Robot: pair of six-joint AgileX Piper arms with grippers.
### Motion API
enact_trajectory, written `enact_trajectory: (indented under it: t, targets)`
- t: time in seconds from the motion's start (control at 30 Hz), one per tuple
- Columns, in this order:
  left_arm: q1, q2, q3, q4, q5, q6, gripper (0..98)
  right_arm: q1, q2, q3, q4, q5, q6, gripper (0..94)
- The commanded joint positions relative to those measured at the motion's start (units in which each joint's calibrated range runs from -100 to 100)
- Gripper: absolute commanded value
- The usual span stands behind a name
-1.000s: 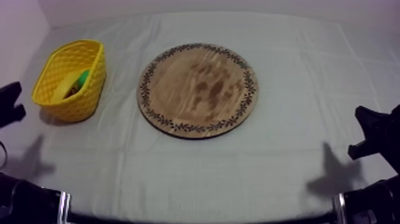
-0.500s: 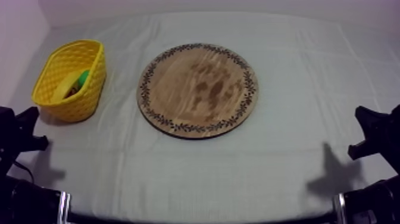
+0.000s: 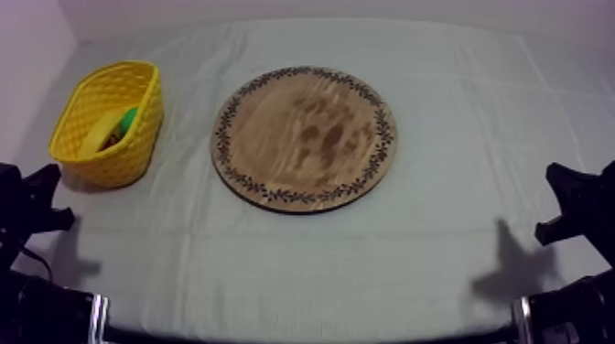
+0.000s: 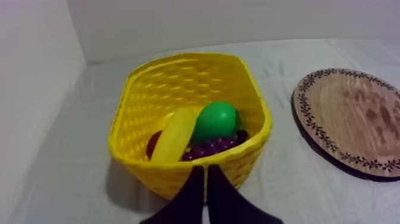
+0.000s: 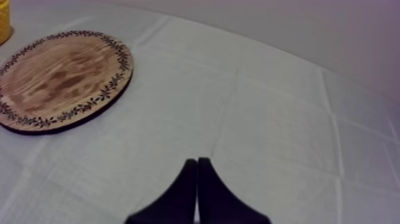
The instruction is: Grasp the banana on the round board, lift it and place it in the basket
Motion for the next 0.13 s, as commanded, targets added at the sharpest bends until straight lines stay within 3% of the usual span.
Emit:
enact_trajectory:
  t: [0.0, 0.1]
  targets:
    - [0.0, 0.0, 0.0, -0.07, 0.2, -0.1, 0.0, 0.0, 0.0, 0.0, 0.0, 0.0, 0.0, 0.3]
    - [0.0, 0.0, -0.3, -0.17, 1.1, -0.2, 0.0, 0.0, 0.0, 0.0, 0.0, 0.0, 0.0, 0.3]
